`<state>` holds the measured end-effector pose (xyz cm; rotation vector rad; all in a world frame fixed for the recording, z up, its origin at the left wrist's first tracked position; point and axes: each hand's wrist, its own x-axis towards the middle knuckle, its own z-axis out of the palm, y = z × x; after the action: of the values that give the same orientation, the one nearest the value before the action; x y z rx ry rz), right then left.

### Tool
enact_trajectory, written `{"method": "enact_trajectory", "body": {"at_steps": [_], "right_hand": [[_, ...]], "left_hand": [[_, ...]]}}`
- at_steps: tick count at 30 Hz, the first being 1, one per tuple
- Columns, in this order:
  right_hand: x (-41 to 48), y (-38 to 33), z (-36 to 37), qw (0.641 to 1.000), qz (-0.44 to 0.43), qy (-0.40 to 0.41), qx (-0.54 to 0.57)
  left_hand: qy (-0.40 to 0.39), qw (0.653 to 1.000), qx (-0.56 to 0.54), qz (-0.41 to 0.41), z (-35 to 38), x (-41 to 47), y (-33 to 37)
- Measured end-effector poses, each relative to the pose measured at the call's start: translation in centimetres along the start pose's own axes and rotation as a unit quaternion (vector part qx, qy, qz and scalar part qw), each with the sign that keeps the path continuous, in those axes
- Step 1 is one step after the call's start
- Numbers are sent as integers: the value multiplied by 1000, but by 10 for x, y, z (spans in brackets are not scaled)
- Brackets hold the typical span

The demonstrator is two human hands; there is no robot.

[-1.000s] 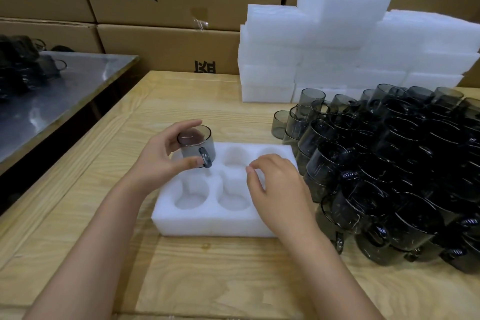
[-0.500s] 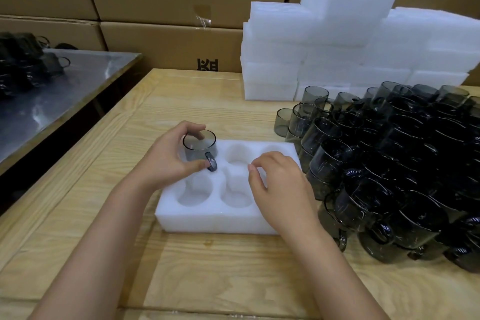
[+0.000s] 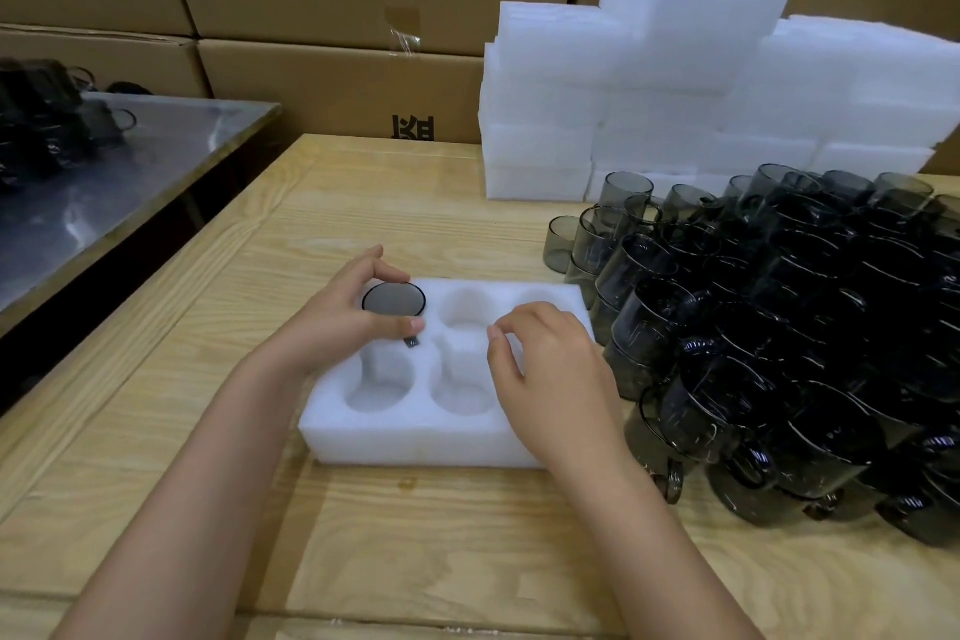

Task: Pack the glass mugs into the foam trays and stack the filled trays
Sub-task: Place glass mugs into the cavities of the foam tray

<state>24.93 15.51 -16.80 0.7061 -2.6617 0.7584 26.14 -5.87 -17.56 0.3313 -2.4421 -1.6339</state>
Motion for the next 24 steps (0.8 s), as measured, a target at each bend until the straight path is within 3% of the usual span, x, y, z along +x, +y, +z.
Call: {"method": "enact_trajectory", "body": {"at_steps": [3, 7, 10, 13, 16, 18, 19, 21, 24], "right_hand": [[0, -1, 0, 1000, -2, 8, -1], [0, 1, 2, 1000, -6, 13, -7], [0, 0, 2, 1000, -10, 14, -11], [0, -2, -4, 999, -13, -18, -27], [-4, -11, -17, 998, -41, -28, -29], [-8, -22, -38, 996, -78, 46, 8], [-9, -25, -53, 988, -102, 115, 26], [-8, -21, -86, 968, -126, 214, 21], [6, 9, -133, 971, -37, 213, -99]], "left_hand": [[1, 1000, -27, -15, 2, 2, 0], [4, 998, -55, 30, 0, -3, -8], [-1, 991, -133, 22, -1, -3, -6], [10, 987, -149, 53, 0, -3, -5], [5, 954, -299, 24, 0, -8, -15], [-12, 909, -415, -27, 1, -11, -20], [-13, 904, -426, -33, 1, -10, -21], [-9, 914, -404, -24, 2, -8, -20], [9, 933, -361, -13, 3, -7, -18]]}}
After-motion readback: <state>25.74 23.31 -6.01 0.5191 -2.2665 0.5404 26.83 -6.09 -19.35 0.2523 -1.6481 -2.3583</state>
